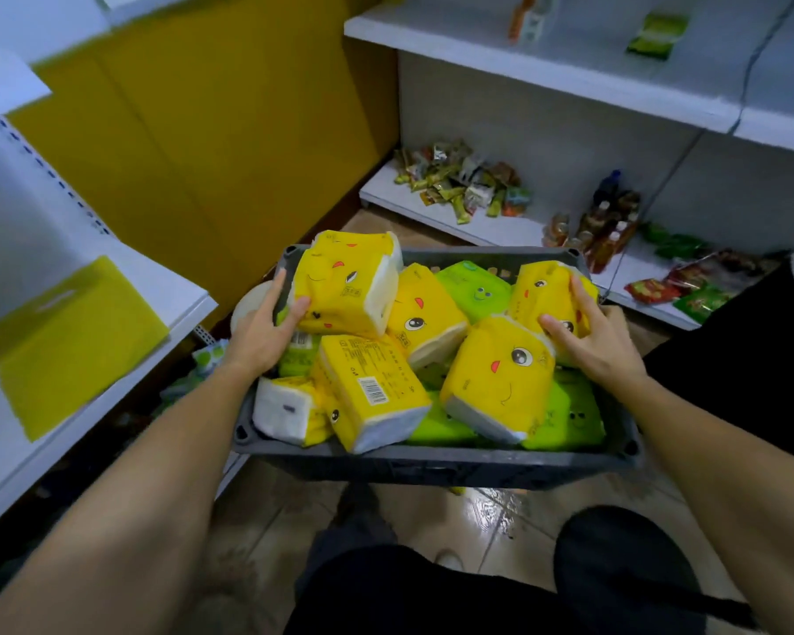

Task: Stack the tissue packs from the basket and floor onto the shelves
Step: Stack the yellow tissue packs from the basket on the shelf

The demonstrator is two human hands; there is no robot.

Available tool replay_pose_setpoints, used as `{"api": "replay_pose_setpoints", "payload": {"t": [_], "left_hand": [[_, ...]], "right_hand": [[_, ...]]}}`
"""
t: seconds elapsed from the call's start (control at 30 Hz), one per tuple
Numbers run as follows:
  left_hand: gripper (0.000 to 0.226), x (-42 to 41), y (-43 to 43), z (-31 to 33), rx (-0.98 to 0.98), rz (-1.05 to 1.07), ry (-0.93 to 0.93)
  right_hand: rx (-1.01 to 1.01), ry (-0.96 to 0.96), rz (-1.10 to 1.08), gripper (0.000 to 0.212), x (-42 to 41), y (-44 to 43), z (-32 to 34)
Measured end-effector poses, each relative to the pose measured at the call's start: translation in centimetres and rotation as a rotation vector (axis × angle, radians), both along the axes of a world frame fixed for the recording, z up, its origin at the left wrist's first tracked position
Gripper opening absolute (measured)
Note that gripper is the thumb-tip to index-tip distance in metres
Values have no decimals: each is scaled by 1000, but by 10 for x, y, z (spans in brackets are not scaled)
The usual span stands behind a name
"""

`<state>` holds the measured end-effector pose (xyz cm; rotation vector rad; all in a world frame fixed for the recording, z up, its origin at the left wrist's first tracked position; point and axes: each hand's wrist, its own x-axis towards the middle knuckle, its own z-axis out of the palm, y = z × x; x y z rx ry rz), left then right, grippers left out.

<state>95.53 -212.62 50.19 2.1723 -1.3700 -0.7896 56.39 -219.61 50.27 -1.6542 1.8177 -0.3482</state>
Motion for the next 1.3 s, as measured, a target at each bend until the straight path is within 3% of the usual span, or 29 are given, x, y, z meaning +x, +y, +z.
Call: {"api": "replay_pose_setpoints", "payload": {"t": [0.17, 0.3, 0.57, 0.87, 1.3], "left_hand": [[78, 46, -97, -14, -23, -59, -57], [75, 88, -178, -25, 4, -69, 19], [74, 176, -325, -9, -7, -136, -12], [68, 226, -407, 1, -40, -89, -7], [69, 247, -524, -14, 27, -67, -11]], "right_hand": [[-6, 14, -37, 87, 37, -77, -9], [-9, 34, -82, 86, 80, -142, -16], [-60, 10, -159, 84, 164, -258, -5], [-80, 48, -153, 85, 225, -346, 13], [10, 80, -130, 77, 255, -476, -16]]}}
